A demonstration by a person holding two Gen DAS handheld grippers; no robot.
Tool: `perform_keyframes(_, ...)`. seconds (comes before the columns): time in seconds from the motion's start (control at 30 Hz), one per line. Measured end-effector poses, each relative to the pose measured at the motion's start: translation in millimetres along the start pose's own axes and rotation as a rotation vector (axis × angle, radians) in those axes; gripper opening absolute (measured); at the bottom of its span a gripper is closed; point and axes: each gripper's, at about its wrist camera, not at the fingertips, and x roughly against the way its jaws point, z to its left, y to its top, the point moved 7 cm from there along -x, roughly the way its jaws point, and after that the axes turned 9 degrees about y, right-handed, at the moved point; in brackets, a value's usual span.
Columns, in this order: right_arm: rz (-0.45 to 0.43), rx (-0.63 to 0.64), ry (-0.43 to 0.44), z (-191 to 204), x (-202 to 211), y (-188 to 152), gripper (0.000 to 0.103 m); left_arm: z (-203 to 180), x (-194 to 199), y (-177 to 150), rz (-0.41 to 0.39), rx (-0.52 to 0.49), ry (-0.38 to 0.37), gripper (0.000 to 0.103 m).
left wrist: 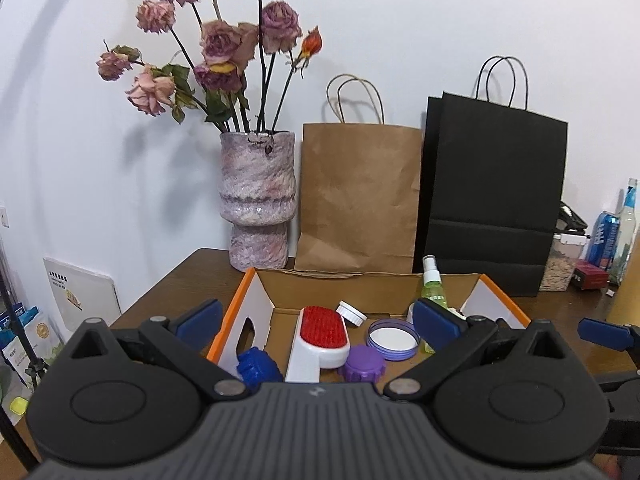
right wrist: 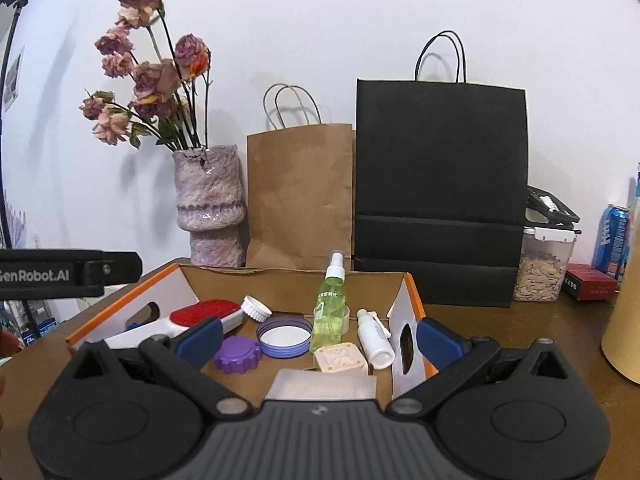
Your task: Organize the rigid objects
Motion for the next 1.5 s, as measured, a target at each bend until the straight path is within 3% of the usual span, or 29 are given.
perform_keyframes(0.77,-0.043,0.02,0.009,54.1,148.2,-17.4,0.103,39.9,144.9,-22.1,-0.044,-0.018,-0.032,0.103)
perform_keyframes(1.5,-0.076,0.049,0.014,107.5,280.2,-53.4,0.103,75.7,268.5,-70.5,-0.054,-0.055,-0.025,0.103)
